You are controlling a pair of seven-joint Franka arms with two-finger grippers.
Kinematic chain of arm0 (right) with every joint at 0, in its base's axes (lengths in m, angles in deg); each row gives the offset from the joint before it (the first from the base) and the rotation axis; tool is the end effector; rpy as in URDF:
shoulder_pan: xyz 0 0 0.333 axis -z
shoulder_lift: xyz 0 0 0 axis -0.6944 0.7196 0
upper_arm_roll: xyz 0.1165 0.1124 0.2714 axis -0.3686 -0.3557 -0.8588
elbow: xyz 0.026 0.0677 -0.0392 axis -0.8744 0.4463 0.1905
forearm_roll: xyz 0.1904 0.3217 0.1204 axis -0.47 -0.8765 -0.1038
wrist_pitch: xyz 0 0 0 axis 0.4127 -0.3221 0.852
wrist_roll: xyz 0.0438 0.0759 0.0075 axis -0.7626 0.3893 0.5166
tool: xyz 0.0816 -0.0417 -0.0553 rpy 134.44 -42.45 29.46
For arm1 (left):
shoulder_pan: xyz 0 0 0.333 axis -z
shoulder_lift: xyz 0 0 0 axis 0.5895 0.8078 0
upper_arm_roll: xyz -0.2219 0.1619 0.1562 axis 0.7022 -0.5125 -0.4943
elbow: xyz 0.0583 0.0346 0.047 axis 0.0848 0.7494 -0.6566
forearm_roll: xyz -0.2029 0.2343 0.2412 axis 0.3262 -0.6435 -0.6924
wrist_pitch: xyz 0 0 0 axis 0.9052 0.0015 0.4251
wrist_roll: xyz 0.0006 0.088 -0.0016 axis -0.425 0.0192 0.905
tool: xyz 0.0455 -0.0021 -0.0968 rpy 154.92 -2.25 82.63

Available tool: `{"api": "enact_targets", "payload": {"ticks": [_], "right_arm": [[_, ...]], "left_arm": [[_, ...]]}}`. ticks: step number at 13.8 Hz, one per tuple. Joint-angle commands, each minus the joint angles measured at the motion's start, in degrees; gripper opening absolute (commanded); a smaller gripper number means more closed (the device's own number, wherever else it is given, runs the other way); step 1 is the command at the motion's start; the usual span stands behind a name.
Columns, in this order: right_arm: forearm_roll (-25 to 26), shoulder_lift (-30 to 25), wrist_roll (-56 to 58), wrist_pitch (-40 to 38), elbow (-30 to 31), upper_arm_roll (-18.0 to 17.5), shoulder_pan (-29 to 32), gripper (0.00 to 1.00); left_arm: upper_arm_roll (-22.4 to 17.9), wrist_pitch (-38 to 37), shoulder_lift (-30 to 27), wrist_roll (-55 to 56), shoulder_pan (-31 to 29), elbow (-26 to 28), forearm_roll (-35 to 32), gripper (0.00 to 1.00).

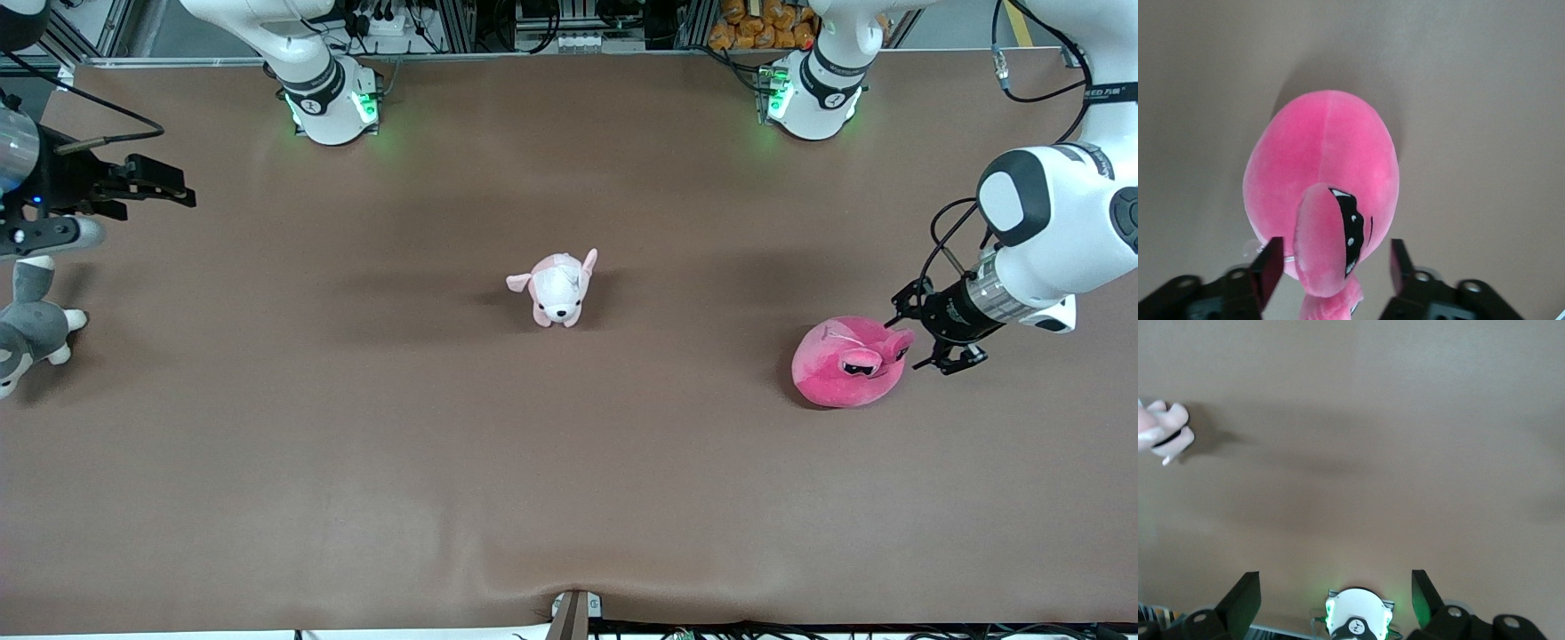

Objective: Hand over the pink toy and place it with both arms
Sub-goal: 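Move the left gripper down over the pink plush toy, then close the left gripper on the pink plush's tail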

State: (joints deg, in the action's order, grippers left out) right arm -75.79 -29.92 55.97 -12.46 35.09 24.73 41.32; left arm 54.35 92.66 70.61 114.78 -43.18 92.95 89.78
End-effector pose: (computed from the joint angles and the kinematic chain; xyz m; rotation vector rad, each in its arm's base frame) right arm 0.5288 0.0107 0.5979 -2.9815 -0.2632 0.3925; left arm 0.5812 0.0147 0.3507 1.5818 2.5468 -0.1576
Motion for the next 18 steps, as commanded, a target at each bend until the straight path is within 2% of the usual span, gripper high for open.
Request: {"api": "enact_targets", "payload": {"ticks": [1, 4, 5, 6, 9, 11, 13, 15, 18], "right_arm": [[-0.08, 0.34, 3.98, -2.84, -0.05, 0.17, -0.51, 1.00], [-0.17, 0.33, 4.34, -4.27, -0.14, 0.17, -1.30, 1.00], [-0.61, 0.42, 4.34, -3.48, -0.14, 0.17, -1.82, 1.00], [-0.52, 0.42, 4.34, -1.90, -0.14, 0.17, -2.87, 1.00], [-0.61, 2.17, 4.34, 4.06, -0.14, 0.17, -4.03, 1.00], [-0.70, 3.76, 4.43, 8.20, -0.40, 0.17, -3.94, 1.00], [-1.75, 4.81, 4.43, 11.37, -0.49, 0.17, -3.76, 1.00], [-5.07, 6.13, 4.43, 12.70, -0.58, 0.34, -2.97, 1.00], [-7.29, 7.01, 4.43, 12.97, -0.58, 0.43, -2.18, 1.00]], "left_arm": [[0.15, 0.84, 1.10, 0.34, 0.03, -0.61, 1.53, 0.49], [0.15, 0.84, 1.71, 0.26, -0.06, -0.96, 1.62, 0.25], [0.15, 0.84, 1.72, -0.18, -0.06, -1.13, 1.53, 0.11], [0.15, 0.84, 1.63, -0.18, 0.03, -1.31, 1.53, 0.03], [0.24, 0.05, 0.49, -1.93, 0.03, -1.49, 1.53, 0.00], [0.76, -3.44, -1.00, -3.96, -0.06, -2.97, 1.53, 0.00], [1.29, -12.47, -0.48, -4.75, -0.49, -9.36, 1.62, 0.00], [1.38, -21.18, -0.30, -5.80, 0.03, -15.00, 3.10, 0.00], [4.53, -31.91, -0.30, -7.04, 0.12, -23.52, 4.61, 0.00]]}}
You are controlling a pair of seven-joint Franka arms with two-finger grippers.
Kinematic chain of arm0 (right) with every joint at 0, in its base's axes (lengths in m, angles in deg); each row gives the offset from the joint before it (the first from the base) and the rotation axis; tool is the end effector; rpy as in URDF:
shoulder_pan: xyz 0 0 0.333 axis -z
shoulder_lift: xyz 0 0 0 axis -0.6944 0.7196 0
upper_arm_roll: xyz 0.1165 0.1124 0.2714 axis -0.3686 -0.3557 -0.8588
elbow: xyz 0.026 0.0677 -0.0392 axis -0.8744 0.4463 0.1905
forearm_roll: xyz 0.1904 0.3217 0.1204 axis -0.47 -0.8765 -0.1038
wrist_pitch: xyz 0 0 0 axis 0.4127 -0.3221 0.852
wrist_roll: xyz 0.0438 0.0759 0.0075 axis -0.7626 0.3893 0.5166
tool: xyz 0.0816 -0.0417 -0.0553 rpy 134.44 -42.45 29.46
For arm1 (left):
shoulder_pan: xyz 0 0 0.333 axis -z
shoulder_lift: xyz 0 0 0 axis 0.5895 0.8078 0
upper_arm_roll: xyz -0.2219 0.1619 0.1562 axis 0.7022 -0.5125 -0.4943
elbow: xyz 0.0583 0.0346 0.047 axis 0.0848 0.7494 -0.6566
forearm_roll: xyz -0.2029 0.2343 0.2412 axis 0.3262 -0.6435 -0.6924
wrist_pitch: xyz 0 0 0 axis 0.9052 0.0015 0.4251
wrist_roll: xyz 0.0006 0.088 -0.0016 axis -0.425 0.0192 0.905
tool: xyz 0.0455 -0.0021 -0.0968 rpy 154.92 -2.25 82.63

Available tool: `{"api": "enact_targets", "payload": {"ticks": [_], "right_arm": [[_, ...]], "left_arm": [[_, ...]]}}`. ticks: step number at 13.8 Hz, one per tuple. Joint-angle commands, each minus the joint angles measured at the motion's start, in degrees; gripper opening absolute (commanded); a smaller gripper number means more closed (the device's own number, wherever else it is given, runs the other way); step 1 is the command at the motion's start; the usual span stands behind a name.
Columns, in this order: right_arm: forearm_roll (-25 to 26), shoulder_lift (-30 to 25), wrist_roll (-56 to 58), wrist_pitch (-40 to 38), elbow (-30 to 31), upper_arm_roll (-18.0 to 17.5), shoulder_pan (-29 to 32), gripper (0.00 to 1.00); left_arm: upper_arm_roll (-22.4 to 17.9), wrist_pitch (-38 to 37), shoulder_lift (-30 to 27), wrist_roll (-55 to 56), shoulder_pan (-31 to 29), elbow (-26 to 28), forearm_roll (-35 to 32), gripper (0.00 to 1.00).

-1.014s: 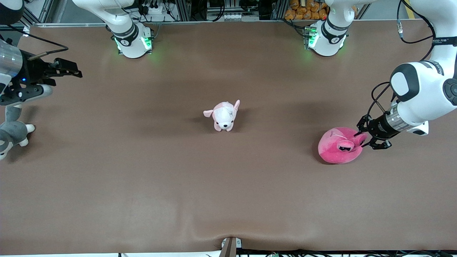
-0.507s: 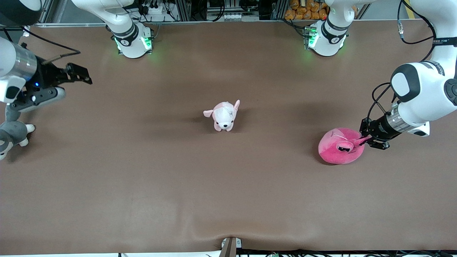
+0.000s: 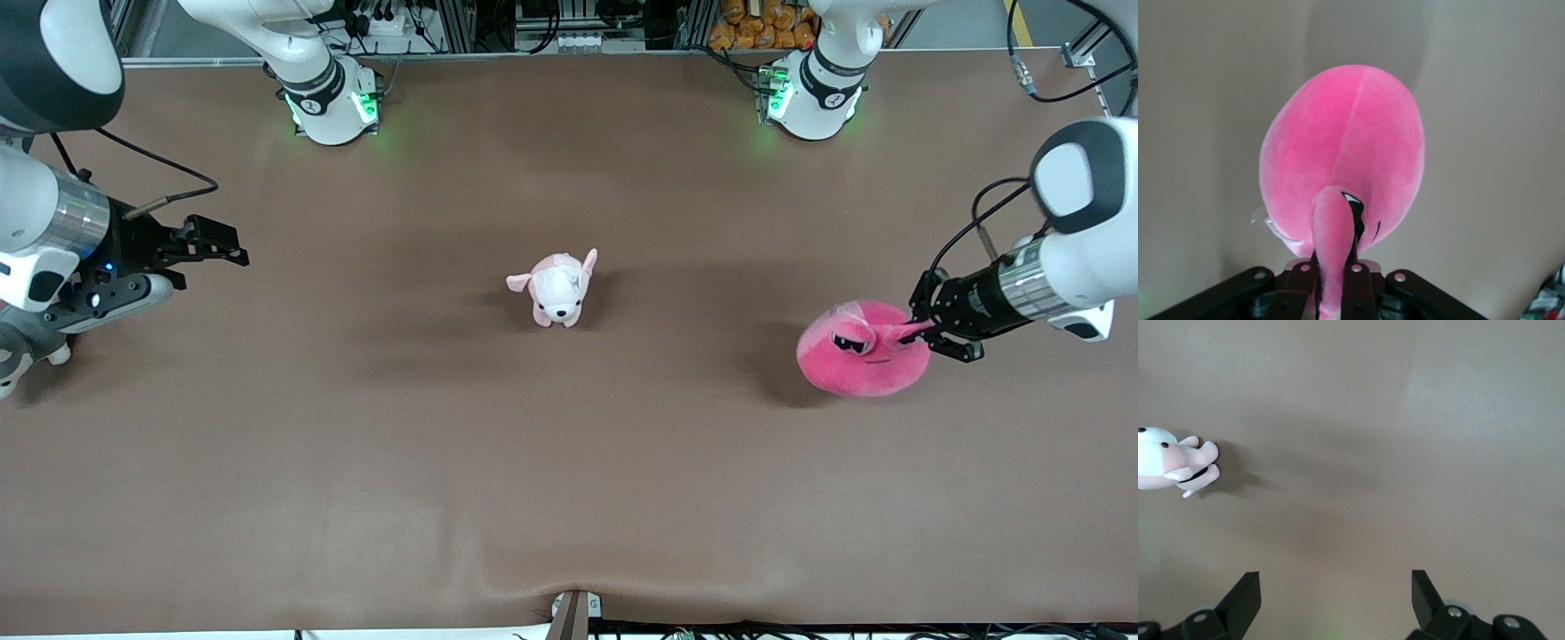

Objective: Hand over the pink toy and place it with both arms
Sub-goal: 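Lift the pink plush with the left gripper while the right gripper approaches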

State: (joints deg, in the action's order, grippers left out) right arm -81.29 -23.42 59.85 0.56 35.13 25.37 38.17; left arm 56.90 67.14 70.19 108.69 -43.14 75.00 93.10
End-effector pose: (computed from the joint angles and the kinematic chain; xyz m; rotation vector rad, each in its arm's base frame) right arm 0.5828 0.0465 0.5502 -2.9052 -0.3875 0.2020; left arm 0.6037 -0.0244 0.4634 1.8340 2.3837 -0.3861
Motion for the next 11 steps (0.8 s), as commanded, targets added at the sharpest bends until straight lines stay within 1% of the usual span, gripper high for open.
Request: {"api": "enact_targets", "payload": {"ticks": [1, 3, 4, 6, 8, 9, 11], "right_arm": [[-1.96, 0.52, 0.54, -0.15, -0.61, -0.29, 0.97, 1.00], [-2.40, 0.52, 3.06, -0.32, -0.61, -0.20, 1.32, 1.00], [-3.80, 0.44, 6.48, -0.76, -0.53, -0.20, 2.37, 1.00], [-10.02, 0.52, 14.73, -1.37, -0.44, -0.20, 5.53, 1.00], [-15.65, 0.61, 22.47, -3.56, -0.44, -0.12, 6.86, 1.00], [-17.85, 0.61, 24.68, -3.92, -0.35, -0.12, 6.95, 1.00], [-21.72, 0.70, 25.85, -3.84, -0.35, -0.12, 6.60, 1.00]], "left_arm": [[3.65, -8.52, 0.12, -0.78, 0.33, -7.95, 1.29, 0.00], [8.12, -10.03, 0.12, 0.36, 0.25, -11.91, 2.68, 0.00], [9.19, -10.64, 0.12, 0.62, 0.34, -13.24, 4.00, 0.00], [13.05, -12.22, 0.03, 0.97, 0.16, -15.87, 6.90, 0.00], [15.95, -12.49, 0.03, 3.77, 0.34, -17.11, 8.84, 0.00], [18.23, -12.41, 0.03, 6.66, 0.34, -17.64, 9.28, 0.00], [21.75, -11.88, 2.48, 11.94, 1.82, -21.32, 9.29, 0.00]]}}
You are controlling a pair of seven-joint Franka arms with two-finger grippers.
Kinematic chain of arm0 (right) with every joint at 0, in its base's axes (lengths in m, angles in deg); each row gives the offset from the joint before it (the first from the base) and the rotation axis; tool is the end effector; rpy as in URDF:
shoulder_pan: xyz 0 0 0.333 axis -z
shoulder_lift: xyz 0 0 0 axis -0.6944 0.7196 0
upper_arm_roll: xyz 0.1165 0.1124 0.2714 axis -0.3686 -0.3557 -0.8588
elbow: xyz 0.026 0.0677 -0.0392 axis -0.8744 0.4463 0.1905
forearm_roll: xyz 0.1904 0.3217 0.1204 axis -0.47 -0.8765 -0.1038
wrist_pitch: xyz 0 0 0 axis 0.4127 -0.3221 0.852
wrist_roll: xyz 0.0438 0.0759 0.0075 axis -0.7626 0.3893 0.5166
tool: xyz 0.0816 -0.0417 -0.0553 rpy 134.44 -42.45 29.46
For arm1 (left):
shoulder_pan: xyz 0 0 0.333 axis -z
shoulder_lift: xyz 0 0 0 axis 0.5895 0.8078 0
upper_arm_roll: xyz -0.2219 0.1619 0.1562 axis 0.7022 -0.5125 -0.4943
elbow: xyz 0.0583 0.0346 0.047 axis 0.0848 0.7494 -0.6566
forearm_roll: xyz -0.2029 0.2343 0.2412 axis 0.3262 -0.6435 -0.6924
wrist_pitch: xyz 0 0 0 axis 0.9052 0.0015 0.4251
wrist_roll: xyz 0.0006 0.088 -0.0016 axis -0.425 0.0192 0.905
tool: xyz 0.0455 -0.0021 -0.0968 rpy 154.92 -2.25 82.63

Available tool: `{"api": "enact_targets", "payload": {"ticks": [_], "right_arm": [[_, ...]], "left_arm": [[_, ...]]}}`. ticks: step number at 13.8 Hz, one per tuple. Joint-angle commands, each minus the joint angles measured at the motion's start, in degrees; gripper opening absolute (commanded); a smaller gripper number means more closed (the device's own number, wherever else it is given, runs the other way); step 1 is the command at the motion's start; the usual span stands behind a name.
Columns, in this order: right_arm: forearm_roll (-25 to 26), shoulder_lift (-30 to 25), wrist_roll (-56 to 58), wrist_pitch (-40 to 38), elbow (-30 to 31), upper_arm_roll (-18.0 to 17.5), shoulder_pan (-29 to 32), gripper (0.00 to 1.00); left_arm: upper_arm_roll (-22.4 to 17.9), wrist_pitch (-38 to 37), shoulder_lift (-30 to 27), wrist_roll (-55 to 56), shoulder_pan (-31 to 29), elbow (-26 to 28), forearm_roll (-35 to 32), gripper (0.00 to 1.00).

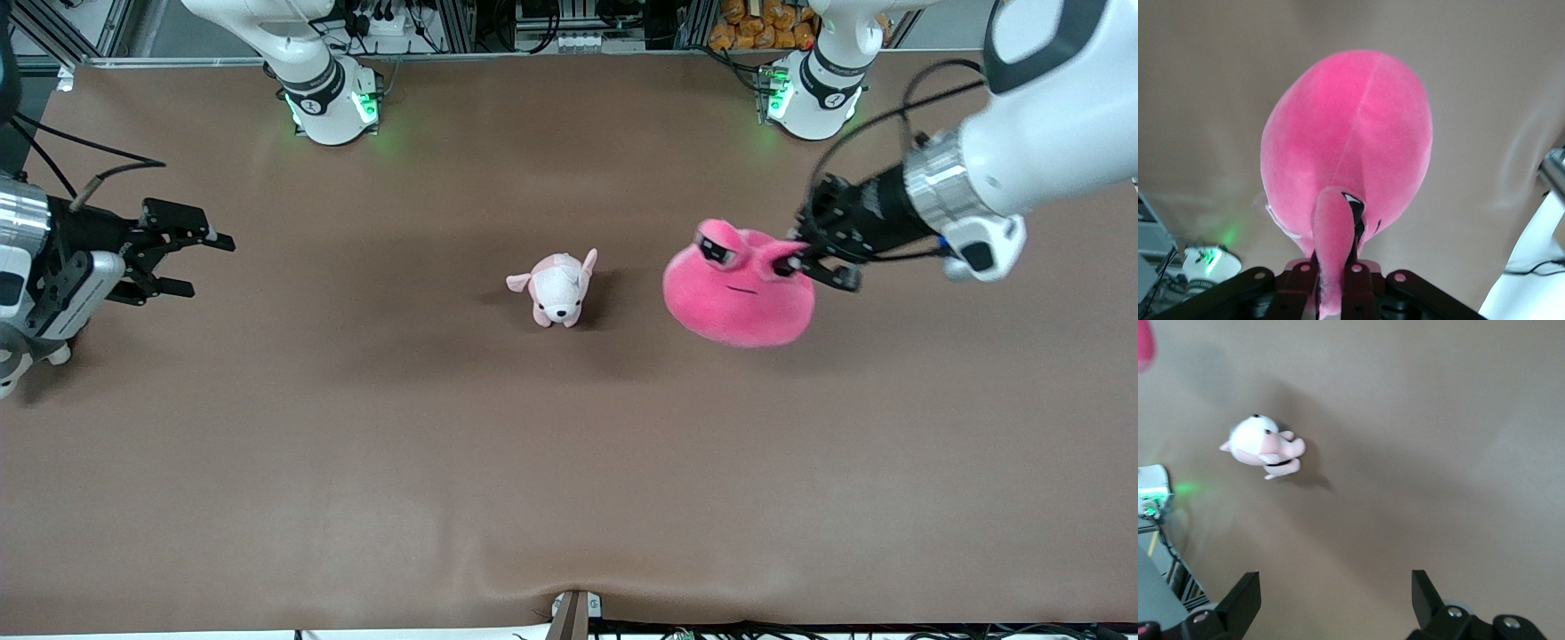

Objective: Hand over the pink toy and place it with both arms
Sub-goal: 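Lift the pink plush with the left gripper while the right gripper approaches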

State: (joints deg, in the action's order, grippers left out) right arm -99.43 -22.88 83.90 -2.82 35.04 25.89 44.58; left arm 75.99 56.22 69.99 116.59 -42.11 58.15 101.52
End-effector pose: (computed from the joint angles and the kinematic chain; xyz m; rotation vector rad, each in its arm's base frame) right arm 0.5837 0.0112 0.5537 -2.4904 -0.7163 0.0294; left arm 0.5639 -0.2315 0.6067 2.0061 2.0035 -0.5971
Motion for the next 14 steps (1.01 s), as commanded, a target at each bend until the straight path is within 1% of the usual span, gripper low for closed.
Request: {"api": "enact_targets", "payload": {"ticks": [1, 4, 6, 7, 10, 12, 14], "right_arm": [[-6.20, 0.24, 1.81, -0.46, -0.18, -0.72, 0.02, 1.00], [-14.20, 1.82, 1.81, -0.54, -0.09, -0.90, -0.86, 1.00], [-18.69, 2.35, 1.20, -0.55, 0.00, -0.90, -2.09, 1.00], [-19.67, 2.36, 0.67, -0.55, 0.00, -0.90, -2.88, 1.00], [-20.64, 2.27, -6.87, -0.63, 0.09, -0.90, -4.55, 1.00], [-20.82, 2.18, -6.63, -0.46, 0.00, -0.99, -4.99, 1.00], [-21.17, 1.83, -3.75, -0.46, -0.26, -1.07, -6.92, 1.00]], "left_arm": [[2.95, -0.43, 3.13, 5.97, 2.81, -5.17, 0.77, 0.00], [2.60, 4.92, 4.53, 12.39, 9.92, -5.27, 0.25, 0.00], [2.43, 7.91, 6.37, 14.68, 13.45, -5.18, -0.02, 0.00], [2.34, 9.92, 7.25, 16.78, 15.12, -5.27, -0.02, 0.00], [2.07, 15.38, 9.19, 21.45, 19.16, -5.44, -1.16, 0.00], [2.16, 18.80, 9.98, 23.73, 20.49, -5.71, -0.90, 0.00], [2.16, 21.10, 12.08, 25.67, 22.51, -7.81, -0.90, 0.00]]}}
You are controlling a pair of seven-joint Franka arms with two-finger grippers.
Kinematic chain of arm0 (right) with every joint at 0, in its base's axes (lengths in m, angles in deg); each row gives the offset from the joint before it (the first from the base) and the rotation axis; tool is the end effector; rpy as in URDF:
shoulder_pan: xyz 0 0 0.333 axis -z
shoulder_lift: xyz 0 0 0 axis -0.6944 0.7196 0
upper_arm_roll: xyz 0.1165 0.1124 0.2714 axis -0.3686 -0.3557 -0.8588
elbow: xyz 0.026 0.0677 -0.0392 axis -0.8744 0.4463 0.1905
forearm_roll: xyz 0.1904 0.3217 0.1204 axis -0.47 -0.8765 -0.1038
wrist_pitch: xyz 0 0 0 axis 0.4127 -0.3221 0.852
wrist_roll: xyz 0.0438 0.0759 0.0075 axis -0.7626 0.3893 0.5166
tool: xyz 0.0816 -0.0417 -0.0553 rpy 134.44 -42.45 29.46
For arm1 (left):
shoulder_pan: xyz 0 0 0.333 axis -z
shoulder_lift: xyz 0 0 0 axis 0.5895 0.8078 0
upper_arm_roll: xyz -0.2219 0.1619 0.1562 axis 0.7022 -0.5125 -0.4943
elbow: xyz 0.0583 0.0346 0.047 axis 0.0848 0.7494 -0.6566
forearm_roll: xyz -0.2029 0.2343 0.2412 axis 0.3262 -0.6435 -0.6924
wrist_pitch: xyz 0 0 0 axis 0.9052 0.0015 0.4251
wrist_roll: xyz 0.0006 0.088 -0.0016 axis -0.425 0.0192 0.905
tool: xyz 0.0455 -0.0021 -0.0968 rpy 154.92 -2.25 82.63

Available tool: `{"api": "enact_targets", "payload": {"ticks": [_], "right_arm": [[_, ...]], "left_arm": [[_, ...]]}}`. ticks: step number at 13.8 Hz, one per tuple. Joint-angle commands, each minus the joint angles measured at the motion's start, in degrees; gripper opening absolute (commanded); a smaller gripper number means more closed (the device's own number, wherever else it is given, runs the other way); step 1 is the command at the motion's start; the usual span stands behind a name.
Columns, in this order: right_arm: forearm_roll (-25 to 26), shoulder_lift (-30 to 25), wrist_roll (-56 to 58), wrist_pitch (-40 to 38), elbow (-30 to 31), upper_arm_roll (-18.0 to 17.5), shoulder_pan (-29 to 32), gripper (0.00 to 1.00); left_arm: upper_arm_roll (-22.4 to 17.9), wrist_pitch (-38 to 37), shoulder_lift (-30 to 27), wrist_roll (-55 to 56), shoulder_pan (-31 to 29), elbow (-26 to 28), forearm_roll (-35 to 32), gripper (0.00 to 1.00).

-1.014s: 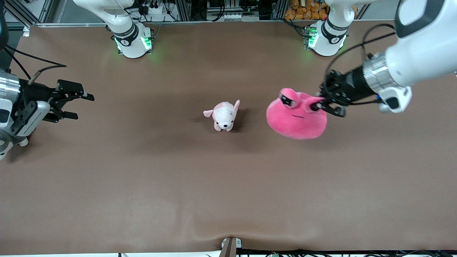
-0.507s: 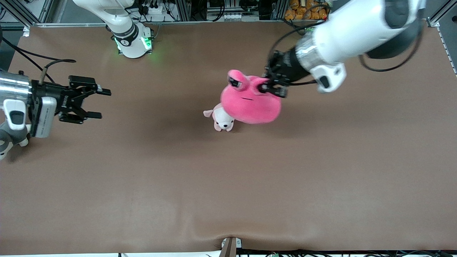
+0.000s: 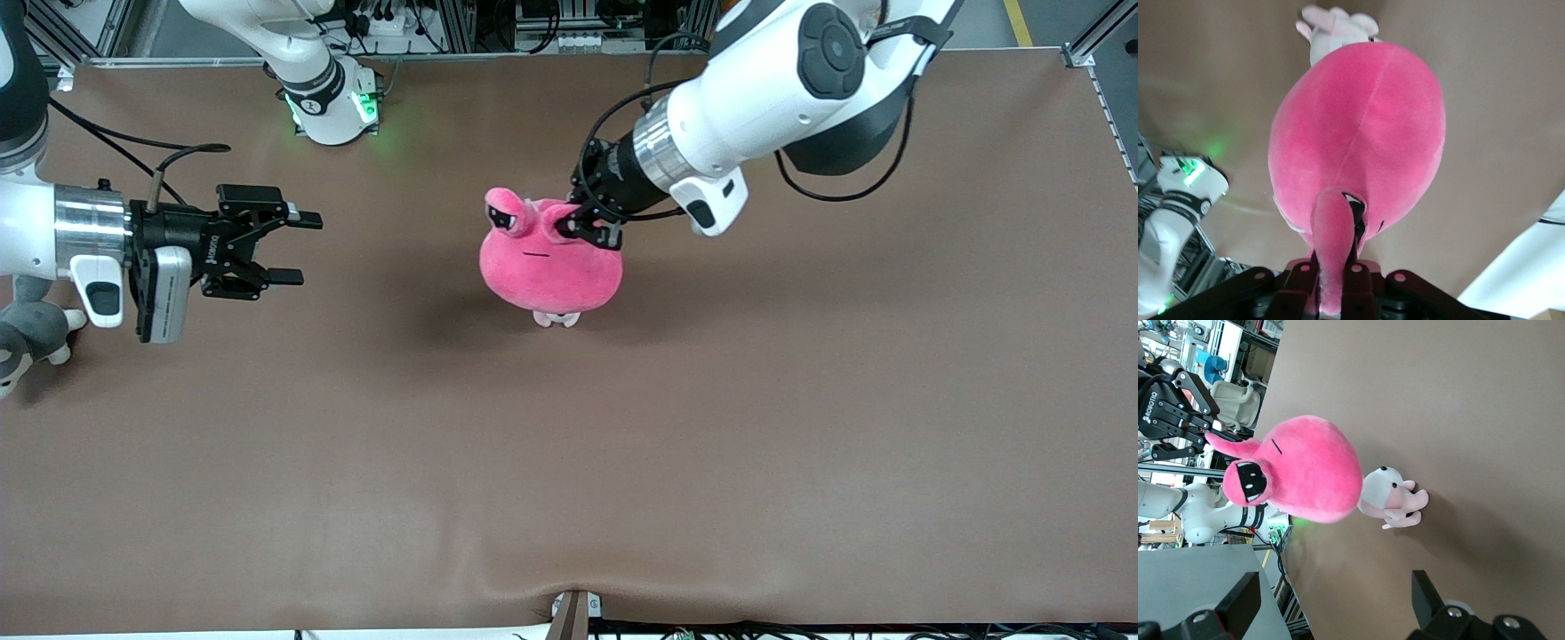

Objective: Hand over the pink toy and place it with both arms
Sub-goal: 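Lift the pink plush with the left gripper while the right gripper approaches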

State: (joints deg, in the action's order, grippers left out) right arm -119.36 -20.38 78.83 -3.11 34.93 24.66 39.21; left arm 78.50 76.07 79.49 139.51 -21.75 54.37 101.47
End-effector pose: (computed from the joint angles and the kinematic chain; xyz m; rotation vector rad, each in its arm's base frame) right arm 0.5906 0.1094 0.5532 -2.1629 -0.6213 0.0234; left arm 0.5121 -0.4462 0.5789 1.7895 2.0391 -0.7473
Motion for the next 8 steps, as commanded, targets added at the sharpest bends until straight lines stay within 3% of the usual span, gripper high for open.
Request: {"api": "enact_targets", "payload": {"ticks": [1, 4, 8], "right_arm": [[-1.33, -0.68, 4.55, 0.26, -0.24, 0.15, -2.95, 1.00], [-2.39, -0.24, 13.53, 0.53, -0.07, 0.24, -5.95, 1.00], [-1.51, -0.85, 13.90, 2.01, -0.06, 0.33, -10.34, 1.00]], "left_arm": [[-0.35, 2.21, 3.55, 3.55, 3.03, -4.73, -0.93, 0.00], [-0.35, 8.36, 5.49, 6.80, 4.79, -4.92, -0.84, 0.00], [-0.53, 14.25, 7.86, 10.32, 6.46, -4.92, -1.02, 0.00]]}}
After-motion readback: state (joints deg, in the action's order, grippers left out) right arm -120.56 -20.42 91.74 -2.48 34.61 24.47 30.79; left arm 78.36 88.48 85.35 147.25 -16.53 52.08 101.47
